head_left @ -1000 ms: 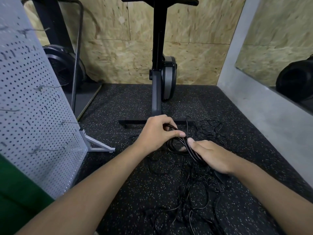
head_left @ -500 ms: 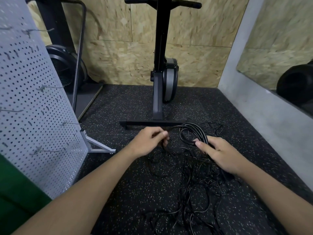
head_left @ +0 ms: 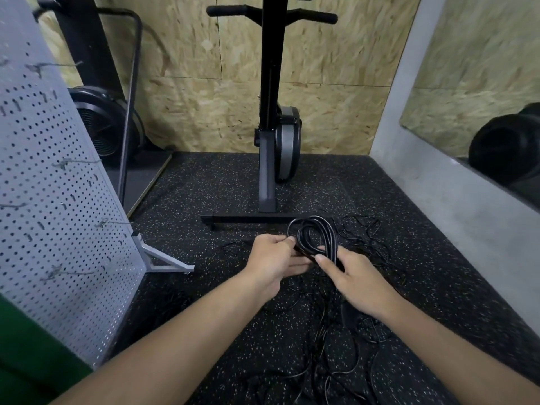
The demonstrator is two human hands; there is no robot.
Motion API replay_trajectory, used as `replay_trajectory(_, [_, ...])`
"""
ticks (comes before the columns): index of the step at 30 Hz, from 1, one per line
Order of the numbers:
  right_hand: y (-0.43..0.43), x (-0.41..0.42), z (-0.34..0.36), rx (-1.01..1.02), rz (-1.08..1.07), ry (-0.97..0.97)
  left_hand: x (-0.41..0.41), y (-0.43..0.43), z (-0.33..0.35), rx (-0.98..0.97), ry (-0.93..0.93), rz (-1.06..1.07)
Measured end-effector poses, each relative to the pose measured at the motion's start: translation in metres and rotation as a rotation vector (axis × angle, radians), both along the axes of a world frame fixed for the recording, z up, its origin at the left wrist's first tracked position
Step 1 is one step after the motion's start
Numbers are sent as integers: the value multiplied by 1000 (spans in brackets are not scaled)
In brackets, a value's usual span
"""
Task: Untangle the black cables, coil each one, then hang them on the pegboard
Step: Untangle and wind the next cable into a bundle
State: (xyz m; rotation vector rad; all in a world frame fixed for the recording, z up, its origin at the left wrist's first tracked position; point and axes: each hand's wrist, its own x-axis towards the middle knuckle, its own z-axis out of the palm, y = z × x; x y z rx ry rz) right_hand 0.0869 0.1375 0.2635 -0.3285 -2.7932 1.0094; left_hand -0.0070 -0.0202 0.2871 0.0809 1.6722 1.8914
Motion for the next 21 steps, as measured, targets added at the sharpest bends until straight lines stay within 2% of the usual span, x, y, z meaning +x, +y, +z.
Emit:
replay_trajectory(3, [-2, 2, 3, 17, 36, -46, 2, 0, -3, -43, 32, 1])
replay_trajectory(9, [-6, 3, 9, 29, -3, -13, 0, 4, -4, -124, 89, -20])
replay_trajectory(15, [-6, 5, 13, 46, -13, -71, 3, -1, 1, -9, 57, -128])
replay_trajectory(18, [-5, 4, 14, 46, -48, -46, 2, -4, 6, -16, 169, -175])
replay_trajectory(21, [-6, 2, 16, 19, -73, -53, 0, -7, 5, -109, 397, -217])
